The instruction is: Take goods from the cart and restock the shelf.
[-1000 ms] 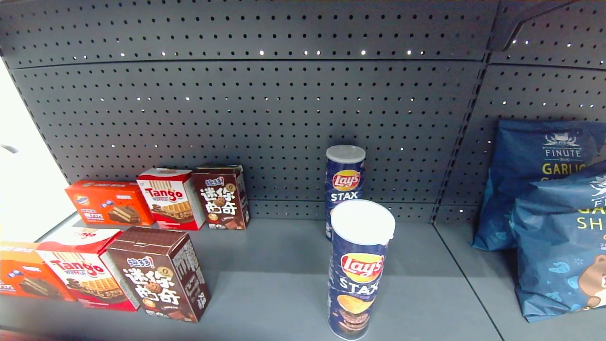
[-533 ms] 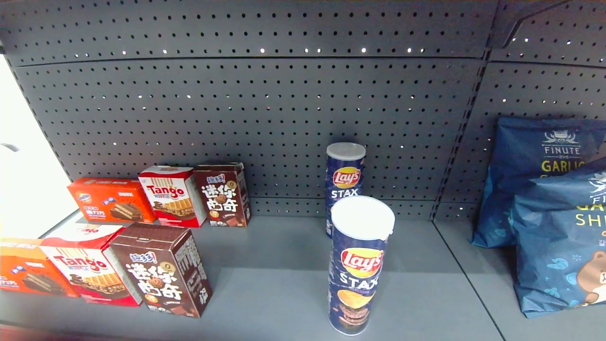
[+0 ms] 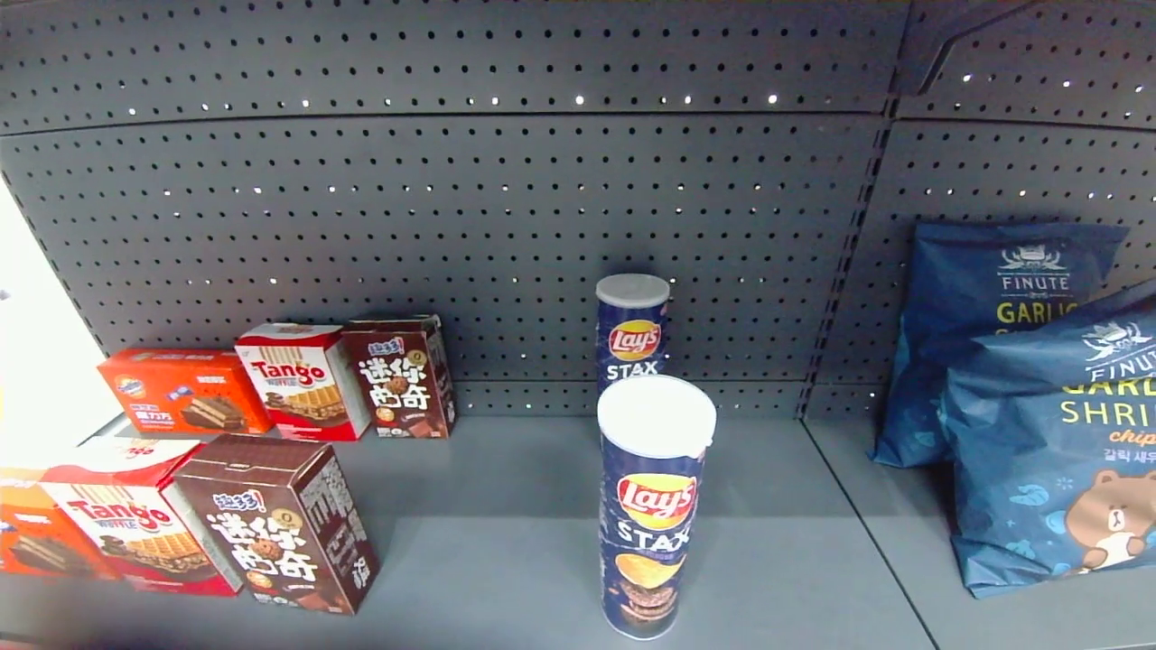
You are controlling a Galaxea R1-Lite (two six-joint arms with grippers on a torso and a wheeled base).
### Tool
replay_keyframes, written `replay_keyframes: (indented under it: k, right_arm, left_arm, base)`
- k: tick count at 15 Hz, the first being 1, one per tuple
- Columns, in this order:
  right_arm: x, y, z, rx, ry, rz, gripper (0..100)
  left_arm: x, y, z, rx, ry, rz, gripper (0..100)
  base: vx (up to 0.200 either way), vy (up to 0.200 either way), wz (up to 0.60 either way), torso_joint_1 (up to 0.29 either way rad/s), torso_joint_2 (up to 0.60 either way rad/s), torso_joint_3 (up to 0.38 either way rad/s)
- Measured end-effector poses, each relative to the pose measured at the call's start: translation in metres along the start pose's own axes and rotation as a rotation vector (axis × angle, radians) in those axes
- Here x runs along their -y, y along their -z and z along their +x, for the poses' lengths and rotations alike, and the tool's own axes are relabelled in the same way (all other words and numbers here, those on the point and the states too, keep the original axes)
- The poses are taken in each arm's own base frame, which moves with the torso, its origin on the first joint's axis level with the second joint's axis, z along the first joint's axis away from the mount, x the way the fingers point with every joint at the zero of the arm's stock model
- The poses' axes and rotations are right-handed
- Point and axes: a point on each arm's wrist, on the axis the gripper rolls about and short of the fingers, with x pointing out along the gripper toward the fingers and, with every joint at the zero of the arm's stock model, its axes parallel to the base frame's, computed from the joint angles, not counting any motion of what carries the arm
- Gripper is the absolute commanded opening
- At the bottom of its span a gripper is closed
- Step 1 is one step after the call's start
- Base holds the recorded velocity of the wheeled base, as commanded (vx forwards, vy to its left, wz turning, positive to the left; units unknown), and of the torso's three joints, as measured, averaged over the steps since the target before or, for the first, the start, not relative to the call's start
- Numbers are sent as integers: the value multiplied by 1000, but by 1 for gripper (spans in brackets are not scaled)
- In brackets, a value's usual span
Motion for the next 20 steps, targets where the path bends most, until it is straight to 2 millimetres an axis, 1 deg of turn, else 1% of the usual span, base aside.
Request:
replay_keyframes:
  k: [20]
  right_arm:
    - [0, 0, 0, 0, 0, 0, 100]
  left_arm:
    - [0, 0, 0, -1, 1, 0, 100]
  base:
    - [0, 0, 0, 0, 0, 0]
